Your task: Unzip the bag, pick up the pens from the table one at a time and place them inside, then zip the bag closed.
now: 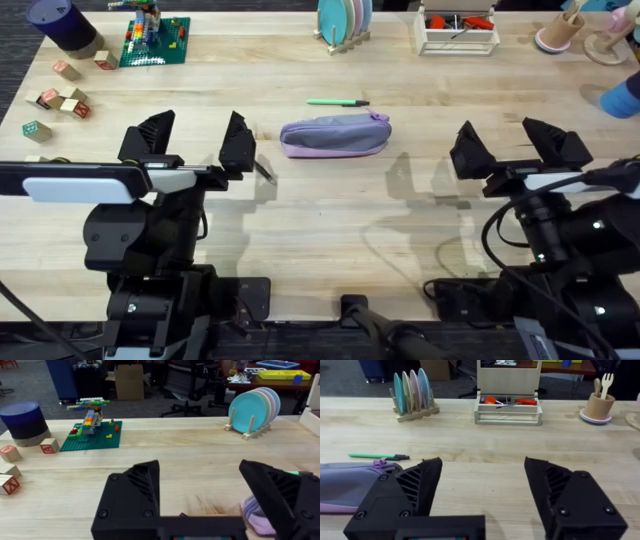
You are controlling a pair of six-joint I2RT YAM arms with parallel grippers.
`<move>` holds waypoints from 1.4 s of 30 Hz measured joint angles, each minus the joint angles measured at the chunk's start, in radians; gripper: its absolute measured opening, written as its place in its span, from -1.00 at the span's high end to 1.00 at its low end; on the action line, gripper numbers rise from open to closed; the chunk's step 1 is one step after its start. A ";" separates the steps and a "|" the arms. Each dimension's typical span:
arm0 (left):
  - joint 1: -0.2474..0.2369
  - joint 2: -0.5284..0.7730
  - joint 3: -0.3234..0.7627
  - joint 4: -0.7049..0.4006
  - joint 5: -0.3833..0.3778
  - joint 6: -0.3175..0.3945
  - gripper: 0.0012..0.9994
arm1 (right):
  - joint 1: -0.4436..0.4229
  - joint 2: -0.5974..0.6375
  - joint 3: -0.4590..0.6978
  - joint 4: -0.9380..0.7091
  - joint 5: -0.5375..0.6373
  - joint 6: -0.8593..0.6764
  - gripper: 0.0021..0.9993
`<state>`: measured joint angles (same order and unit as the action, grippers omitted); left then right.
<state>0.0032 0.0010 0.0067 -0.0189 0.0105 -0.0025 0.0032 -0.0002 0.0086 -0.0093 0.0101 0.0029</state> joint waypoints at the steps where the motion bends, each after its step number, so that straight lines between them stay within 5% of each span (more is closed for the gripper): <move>1: 0.000 0.000 0.000 0.000 0.000 0.000 -0.99 | 0.000 0.000 0.000 0.000 0.000 0.000 -0.99; 18: 0.000 0.000 0.000 0.020 0.000 0.002 -0.99 | -0.001 0.000 0.001 0.004 0.018 -0.010 -0.99; 24: 0.000 0.000 0.020 0.011 -0.012 -0.056 -0.99 | -0.002 0.016 0.035 -0.026 0.039 -0.011 -0.99; 32: 0.000 0.103 0.307 -0.209 -0.082 -0.082 -0.99 | -0.022 0.278 0.379 -0.288 0.079 -0.019 -0.99; 42: 0.000 0.516 0.717 -0.477 -0.109 -0.058 -0.99 | -0.029 0.794 0.902 -0.599 0.080 -0.026 -0.99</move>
<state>0.0036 0.5172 0.7239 -0.4955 -0.0984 -0.0609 -0.0257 0.7942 0.9109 -0.6082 0.0898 -0.0231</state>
